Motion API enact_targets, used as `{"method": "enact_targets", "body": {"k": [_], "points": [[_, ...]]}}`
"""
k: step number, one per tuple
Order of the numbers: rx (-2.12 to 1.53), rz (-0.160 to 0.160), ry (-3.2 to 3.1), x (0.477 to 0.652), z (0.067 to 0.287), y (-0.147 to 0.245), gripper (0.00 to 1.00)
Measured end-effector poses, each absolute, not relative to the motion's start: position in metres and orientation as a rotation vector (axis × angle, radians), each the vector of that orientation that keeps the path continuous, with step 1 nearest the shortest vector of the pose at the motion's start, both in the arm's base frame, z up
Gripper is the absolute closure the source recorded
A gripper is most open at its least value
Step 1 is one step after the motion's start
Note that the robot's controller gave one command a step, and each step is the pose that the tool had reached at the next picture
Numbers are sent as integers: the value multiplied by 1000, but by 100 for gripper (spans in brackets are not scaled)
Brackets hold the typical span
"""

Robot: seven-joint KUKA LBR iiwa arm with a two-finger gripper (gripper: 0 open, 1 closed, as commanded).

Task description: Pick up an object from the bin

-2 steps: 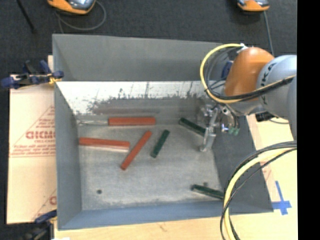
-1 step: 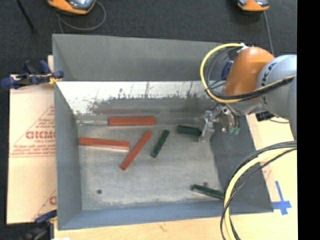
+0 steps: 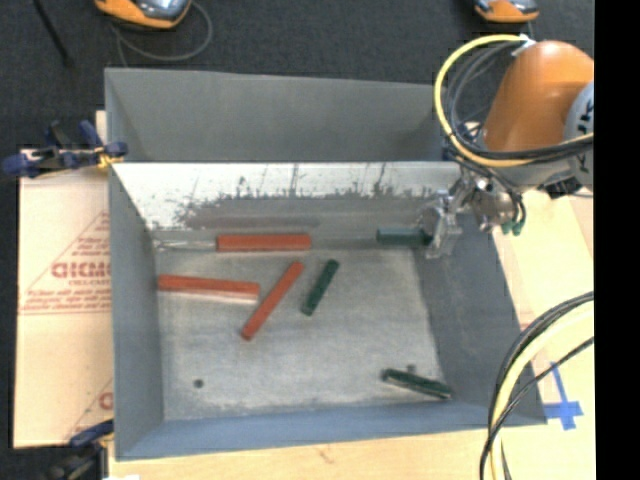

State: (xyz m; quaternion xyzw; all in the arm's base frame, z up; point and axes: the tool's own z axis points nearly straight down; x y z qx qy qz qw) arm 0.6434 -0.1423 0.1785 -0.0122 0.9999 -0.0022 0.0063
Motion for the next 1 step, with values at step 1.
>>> {"method": "enact_targets", "body": {"k": [1], "points": [[-15,-5,3132,625,214,-154,100]]}}
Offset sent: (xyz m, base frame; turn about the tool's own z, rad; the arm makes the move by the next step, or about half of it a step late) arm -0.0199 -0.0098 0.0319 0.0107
